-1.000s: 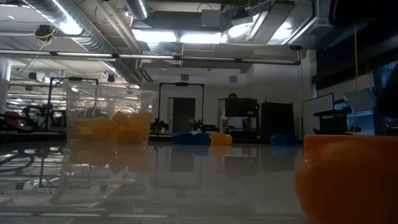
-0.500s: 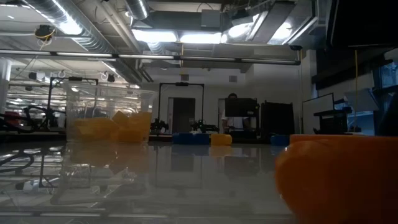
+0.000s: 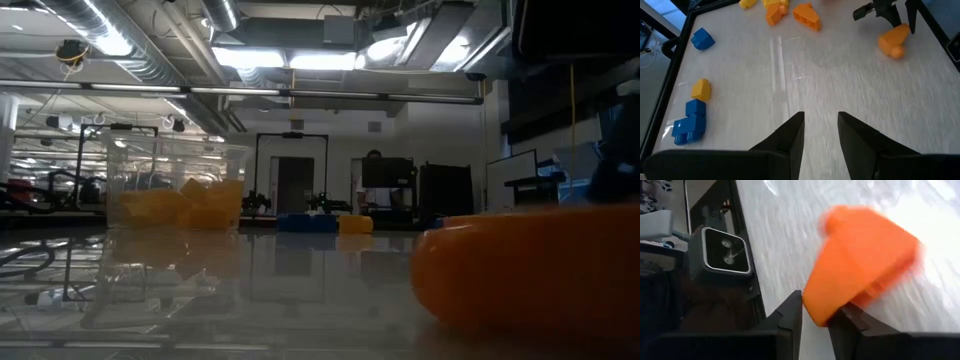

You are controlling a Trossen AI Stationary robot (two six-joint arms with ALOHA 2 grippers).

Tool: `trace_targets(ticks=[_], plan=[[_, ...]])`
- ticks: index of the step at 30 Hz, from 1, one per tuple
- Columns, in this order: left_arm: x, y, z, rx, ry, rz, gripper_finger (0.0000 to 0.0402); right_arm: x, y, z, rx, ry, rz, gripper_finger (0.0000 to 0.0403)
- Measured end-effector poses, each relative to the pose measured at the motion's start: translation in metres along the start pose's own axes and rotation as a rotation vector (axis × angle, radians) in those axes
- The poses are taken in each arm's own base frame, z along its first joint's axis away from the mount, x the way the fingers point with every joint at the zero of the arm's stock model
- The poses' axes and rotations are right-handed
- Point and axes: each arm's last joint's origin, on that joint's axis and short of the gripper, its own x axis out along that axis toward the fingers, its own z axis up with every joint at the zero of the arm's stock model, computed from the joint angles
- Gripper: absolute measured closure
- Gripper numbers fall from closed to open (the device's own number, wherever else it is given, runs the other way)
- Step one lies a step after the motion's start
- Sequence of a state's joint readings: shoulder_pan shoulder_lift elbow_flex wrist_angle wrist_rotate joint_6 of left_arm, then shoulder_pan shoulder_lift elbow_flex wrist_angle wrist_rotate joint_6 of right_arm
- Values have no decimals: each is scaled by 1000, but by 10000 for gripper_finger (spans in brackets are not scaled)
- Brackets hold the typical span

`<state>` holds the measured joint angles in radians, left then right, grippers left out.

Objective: Sort blocks
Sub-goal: Put the orange game piece into the bottom right transparent bin

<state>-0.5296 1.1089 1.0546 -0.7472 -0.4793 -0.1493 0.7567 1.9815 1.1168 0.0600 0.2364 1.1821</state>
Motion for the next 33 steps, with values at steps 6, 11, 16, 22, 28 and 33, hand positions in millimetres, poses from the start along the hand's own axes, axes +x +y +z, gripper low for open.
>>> trace_targets(ticks=[6,11,16,22,28,33], plan=[[0,0,0,0,0,0,293,-1,8,5,-31,-66,3,339],[0,0,0,0,0,0,293,-2,9,7,-32,-109,-8,367],[0,0,0,0,0,0,293,-2,9,8,-45,-142,-22,379],[0,0,0,0,0,0,293,-10,14,14,-98,-182,-8,376],[0,0,0,-3,-3,0,293,-33,26,26,-199,-257,9,375],[0,0,0,-7,-4,0,293,-62,35,38,-310,-298,9,375]])
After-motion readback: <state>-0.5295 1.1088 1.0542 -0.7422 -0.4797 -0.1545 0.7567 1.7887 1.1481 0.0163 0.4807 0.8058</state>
